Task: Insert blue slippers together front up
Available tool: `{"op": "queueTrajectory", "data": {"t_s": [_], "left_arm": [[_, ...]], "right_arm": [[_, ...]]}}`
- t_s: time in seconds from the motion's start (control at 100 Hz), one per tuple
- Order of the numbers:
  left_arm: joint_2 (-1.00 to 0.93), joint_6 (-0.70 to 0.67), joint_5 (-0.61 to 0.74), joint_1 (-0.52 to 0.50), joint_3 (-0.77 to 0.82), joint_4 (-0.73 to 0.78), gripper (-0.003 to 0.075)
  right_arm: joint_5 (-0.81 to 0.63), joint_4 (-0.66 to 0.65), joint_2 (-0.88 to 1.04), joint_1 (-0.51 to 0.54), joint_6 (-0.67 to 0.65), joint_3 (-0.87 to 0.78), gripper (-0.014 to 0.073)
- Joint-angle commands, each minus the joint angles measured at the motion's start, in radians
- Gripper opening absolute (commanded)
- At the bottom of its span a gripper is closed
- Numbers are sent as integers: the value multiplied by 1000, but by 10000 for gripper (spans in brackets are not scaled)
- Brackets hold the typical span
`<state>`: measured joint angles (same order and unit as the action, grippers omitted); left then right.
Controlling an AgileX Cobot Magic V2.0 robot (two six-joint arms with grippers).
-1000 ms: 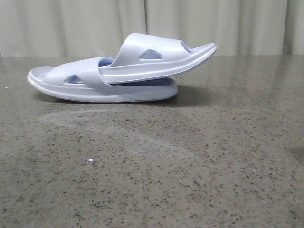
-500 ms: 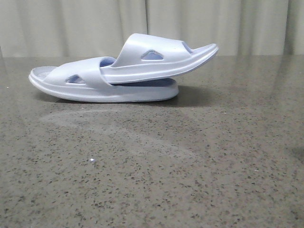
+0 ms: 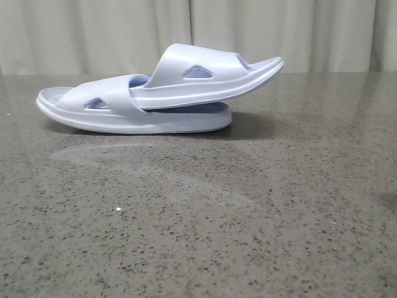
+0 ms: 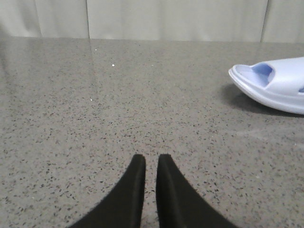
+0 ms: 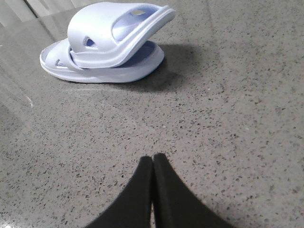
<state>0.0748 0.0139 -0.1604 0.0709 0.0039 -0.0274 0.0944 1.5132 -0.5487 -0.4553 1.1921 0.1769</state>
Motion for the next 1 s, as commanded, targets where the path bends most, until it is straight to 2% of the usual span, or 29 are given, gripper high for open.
{"op": "queueTrajectory", "data": {"t_s": [0.0,0.92,0.99], "left_arm": [[3,15,34,-3,9,-11,15],[3,15,26,-3,9,-17,15],[3,15,26,-3,9,-17,15]], "right_arm": [[8,7,-1,0,11,25,-89],[8,7,-1,0,11,25,-89],[-29,7,-1,0,11,25,-89]]}}
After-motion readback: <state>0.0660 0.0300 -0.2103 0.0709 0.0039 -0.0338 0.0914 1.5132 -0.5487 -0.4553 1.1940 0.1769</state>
